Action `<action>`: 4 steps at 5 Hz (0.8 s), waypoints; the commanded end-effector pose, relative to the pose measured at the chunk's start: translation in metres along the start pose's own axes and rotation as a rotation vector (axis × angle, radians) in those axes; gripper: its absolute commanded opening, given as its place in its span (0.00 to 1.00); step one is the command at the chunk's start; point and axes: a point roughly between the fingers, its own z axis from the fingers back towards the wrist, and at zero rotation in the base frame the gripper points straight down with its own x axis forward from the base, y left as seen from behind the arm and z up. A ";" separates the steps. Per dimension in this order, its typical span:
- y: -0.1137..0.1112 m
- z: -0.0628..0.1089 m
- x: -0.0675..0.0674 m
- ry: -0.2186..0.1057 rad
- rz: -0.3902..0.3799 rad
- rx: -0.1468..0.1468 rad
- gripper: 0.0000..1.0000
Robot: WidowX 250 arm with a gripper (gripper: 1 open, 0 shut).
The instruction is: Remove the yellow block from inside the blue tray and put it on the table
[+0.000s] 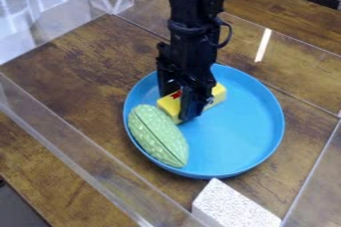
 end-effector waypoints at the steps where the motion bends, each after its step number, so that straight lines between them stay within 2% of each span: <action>1: 0.012 0.020 0.006 -0.031 0.011 0.029 0.00; 4: 0.018 0.034 0.007 -0.025 0.017 0.049 0.00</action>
